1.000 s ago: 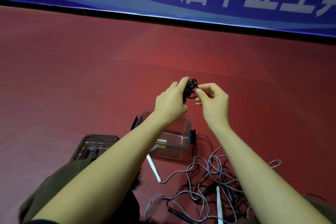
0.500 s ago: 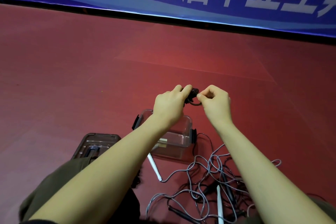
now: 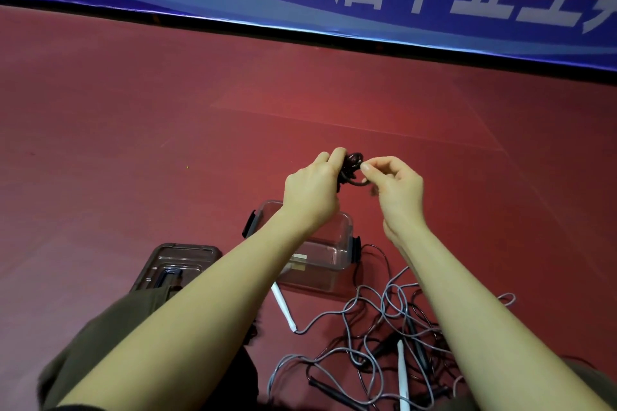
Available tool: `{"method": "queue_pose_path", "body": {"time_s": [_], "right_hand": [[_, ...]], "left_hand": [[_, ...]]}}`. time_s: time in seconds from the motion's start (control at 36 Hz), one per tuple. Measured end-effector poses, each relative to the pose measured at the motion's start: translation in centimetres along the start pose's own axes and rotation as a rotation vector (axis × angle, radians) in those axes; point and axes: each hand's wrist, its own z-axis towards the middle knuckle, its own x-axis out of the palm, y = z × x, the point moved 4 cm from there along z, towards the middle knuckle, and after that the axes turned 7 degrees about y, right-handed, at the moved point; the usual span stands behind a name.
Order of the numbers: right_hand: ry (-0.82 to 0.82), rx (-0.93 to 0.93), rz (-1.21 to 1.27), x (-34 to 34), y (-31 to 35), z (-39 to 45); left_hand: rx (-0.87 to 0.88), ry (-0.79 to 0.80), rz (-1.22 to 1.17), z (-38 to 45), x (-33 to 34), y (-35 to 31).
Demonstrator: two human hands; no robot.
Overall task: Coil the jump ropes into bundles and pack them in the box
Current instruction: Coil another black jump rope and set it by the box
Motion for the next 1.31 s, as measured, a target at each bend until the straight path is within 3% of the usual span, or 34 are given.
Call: {"method": "queue_pose_path", "body": {"time_s": [0.22,0.56,0.78,1.11,1.31], "right_hand": [[-0.031,-0.033,-0.304,0.0,-0.4,0.5],[0.145,-0.096,-0.554,0.2,-0.3,0.4],[0.269,-0.179,-0.656,0.4,0.6,-0.1],[0.324,-0.082,-0.716,0.5,-0.1,0.1],[0.338,-0.135,-0.865,1.2,-0.5,-0.2]], "left_hand": [[0.092,0.008,0.199,0.2,0.1,0.1],[0.217,0.07,0.379,-0.2,0.0,0.2],[0.202,0.089,0.325,-0.1,-0.1,1.0],[0.265,0.089,0.356,0.0,-0.3,0.7],[0.213,0.193,0.183,0.0,0.3,0.8]]}}
